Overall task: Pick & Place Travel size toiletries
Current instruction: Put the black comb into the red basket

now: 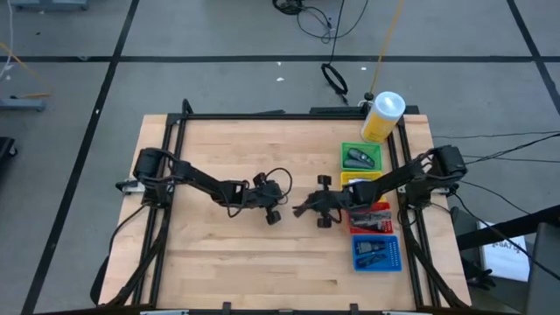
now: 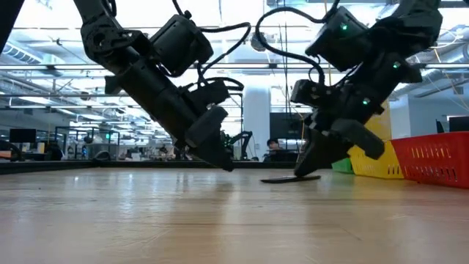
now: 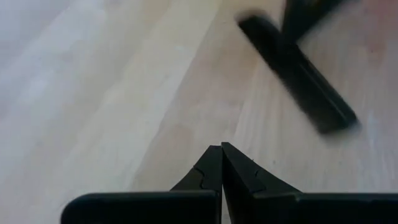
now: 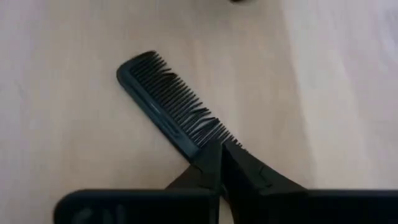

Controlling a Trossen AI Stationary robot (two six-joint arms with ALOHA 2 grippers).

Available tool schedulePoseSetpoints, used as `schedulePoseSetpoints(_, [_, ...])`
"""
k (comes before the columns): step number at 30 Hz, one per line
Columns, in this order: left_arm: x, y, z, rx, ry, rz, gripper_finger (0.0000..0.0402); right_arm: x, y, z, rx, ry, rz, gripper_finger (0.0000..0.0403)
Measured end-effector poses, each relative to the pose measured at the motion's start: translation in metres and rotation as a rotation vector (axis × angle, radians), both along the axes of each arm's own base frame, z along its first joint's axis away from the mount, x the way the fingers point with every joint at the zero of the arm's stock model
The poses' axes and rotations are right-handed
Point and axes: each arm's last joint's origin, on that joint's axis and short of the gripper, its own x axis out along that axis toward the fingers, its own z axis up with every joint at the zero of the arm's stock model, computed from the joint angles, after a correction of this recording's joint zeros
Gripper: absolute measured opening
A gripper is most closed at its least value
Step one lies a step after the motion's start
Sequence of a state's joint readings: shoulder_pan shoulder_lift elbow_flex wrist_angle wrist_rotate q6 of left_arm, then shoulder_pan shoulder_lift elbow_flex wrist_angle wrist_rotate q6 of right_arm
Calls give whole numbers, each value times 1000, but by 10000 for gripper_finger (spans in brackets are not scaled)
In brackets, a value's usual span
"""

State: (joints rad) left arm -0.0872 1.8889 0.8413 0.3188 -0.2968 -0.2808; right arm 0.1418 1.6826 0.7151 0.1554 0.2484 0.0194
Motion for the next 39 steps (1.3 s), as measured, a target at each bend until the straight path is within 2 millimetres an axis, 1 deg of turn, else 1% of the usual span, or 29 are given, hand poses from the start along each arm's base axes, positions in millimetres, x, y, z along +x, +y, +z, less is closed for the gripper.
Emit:
schedulePoseSetpoints(5, [-3, 1, 11, 8, -6, 28, 1, 18, 11, -9, 116, -146, 6, 16])
schedulePoseSetpoints(9, [-3, 0, 16, 1, -15, -13, 2, 34, 18, -10, 203, -235, -27, 7])
schedulePoseSetpoints(13, [-3, -5, 15, -2, -1, -100, 2, 43, 21, 1, 223, -318, -18, 2])
schedulePoseSetpoints(16, [-3, -7, 14, -9, 3, -126, 2, 41, 22, 16, 216, -356, 5, 12])
schedulePoseSetpoints(17, [-3, -7, 14, -10, 5, -132, 1, 42, 23, 20, 207, -376, 19, 18])
schedulePoseSetpoints(19, [-3, -8, 13, -14, 9, -158, 1, 39, 22, 25, 161, -356, 63, 33])
schedulePoseSetpoints(22, [-3, -9, 12, -30, 18, -202, 2, 37, 23, 24, 102, -312, 164, 69])
schedulePoseSetpoints(25, [-1, -10, 8, -35, 16, -228, 1, 35, 23, 18, 28, -262, 226, 112])
schedulePoseSetpoints(29, [2, -9, -5, -40, 16, -230, 1, 37, 23, 5, -42, -219, 286, 165])
schedulePoseSetpoints(31, [4, -9, -13, -40, 15, -228, 1, 37, 23, -2, -63, -198, 304, 184])
schedulePoseSetpoints(35, [8, -10, -20, -47, -16, -239, 1, 38, 23, -11, -97, -173, 332, 203])
schedulePoseSetpoints(39, [8, -10, -23, -63, -6, -264, 2, 40, 23, -16, -150, -169, 334, 202])
